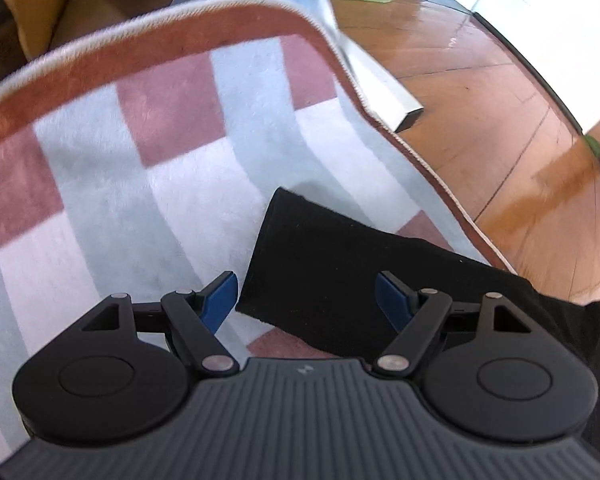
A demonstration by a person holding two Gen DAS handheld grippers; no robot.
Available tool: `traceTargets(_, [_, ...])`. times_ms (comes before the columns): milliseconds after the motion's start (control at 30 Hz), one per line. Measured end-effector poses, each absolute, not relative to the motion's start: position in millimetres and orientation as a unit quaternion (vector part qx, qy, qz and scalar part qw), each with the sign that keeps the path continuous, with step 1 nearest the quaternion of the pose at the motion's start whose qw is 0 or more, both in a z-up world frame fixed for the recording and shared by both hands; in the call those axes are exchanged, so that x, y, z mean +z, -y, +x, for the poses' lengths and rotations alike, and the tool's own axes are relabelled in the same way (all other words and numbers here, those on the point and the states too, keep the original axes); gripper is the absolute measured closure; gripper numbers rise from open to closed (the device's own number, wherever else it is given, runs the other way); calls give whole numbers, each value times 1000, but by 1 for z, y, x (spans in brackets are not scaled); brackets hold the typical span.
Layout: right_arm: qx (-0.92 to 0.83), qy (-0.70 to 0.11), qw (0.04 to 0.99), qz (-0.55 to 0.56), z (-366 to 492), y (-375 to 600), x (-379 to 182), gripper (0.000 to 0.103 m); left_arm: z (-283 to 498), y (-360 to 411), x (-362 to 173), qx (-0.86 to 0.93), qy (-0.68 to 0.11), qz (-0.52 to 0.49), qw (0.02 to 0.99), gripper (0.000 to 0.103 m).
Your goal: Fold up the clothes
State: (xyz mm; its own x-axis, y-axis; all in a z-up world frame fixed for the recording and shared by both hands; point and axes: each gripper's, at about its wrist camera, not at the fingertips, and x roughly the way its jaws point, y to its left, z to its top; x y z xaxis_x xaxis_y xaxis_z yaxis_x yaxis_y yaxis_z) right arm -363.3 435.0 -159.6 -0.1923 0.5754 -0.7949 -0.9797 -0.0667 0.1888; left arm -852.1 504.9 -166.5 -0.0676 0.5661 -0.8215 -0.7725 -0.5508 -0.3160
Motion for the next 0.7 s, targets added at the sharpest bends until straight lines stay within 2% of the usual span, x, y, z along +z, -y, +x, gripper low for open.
traceTargets(167, [662,-393,580,-267,-355,-430,-170,39,-852,-513,-181,714,-102,-508,472,18])
traceTargets(233, [656,-409,578,-261,-351,-430,-176,39,-848,-519,-182,705,-109,-494,497,24])
traceTargets(267, [654,-415,576,-261,-349,-429,-179,39,-844,-523,-183,705,-124,-481,506,30])
traceTargets(300, [653,-419,574,-263,-348,-428,-181,39,-839,-526,-183,712,-144,-460,511,72])
traceTargets(333, [652,-420,572,-266,-347,-426,-182,39,-834,-529,-184,713,-160,-447,517,97])
traceTargets(467, [650,-408,574,-286,-342,-419,-183,39,-823,-527,-175,707,-148,-425,546,98])
traceTargets(567, [649,-409,571,-291,-334,-417,-184,39,-790,-528,-146,698,-169,-369,590,98])
traceTargets(700, [663,-422,551,-280,-323,-417,-183,39,-725,-529,-92,627,-154,-342,682,98])
